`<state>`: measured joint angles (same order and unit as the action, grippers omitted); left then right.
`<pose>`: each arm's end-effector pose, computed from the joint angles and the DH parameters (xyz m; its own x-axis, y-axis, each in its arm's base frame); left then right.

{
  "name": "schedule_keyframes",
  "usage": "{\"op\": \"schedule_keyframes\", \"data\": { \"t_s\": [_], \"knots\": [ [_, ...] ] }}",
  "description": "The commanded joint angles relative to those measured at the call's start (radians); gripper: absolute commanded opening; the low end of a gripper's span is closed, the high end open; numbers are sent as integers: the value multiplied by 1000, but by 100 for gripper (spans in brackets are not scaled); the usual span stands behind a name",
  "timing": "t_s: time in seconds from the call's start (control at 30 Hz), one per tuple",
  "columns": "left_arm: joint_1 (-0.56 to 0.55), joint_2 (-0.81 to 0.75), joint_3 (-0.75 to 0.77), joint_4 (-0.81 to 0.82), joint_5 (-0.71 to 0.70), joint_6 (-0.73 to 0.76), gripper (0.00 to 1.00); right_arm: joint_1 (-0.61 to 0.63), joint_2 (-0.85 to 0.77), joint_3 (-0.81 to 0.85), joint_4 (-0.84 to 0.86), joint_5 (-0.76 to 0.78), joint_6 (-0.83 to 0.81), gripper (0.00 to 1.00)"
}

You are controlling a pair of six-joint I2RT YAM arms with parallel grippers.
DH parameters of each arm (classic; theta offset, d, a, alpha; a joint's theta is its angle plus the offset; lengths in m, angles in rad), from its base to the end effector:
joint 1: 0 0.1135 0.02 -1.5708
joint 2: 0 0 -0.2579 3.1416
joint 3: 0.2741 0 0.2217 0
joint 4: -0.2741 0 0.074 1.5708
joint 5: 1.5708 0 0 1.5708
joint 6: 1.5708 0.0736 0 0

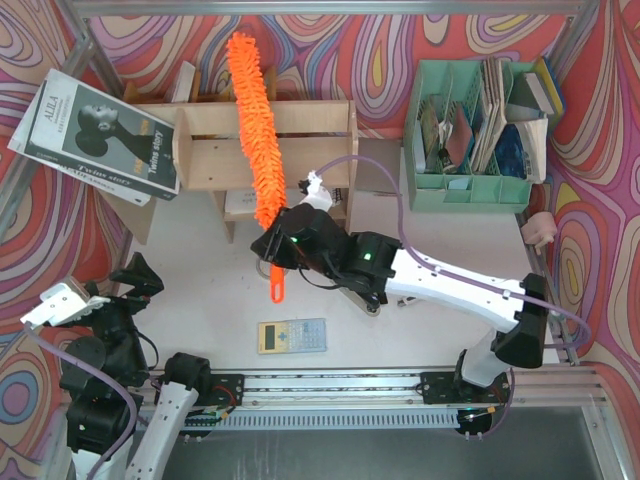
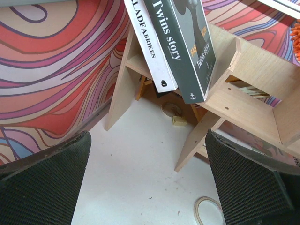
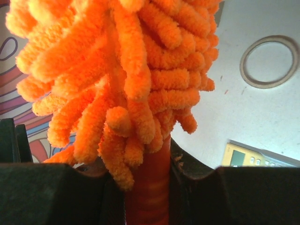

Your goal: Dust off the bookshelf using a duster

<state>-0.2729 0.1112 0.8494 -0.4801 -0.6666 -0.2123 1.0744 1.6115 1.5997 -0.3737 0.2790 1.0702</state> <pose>0.0206 0.0415 0.3638 0.3170 -0.2607 -0.9119 -0.3039 0.8829 -0.3580 0.1982 0.3234 0.3742 -0.7209 0.4398 -0.5356 -0.1903 0.6175 0.7632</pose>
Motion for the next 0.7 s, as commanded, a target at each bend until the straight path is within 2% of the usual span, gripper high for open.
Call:
{"op": "schedule_keyframes", "data": {
  "t_s": [0.0, 0.4, 0.67],
  "knots": [
    [6, 7, 8, -7, -13, 14, 98, -39, -109, -48, 13, 119, 15, 0],
    [6, 12, 7, -6, -12, 16, 98, -58, -148, -63, 42, 85, -31, 0],
    [6, 17, 8, -6, -10, 16, 98, -60, -88, -25, 34, -14, -29, 0]
  ]
}}
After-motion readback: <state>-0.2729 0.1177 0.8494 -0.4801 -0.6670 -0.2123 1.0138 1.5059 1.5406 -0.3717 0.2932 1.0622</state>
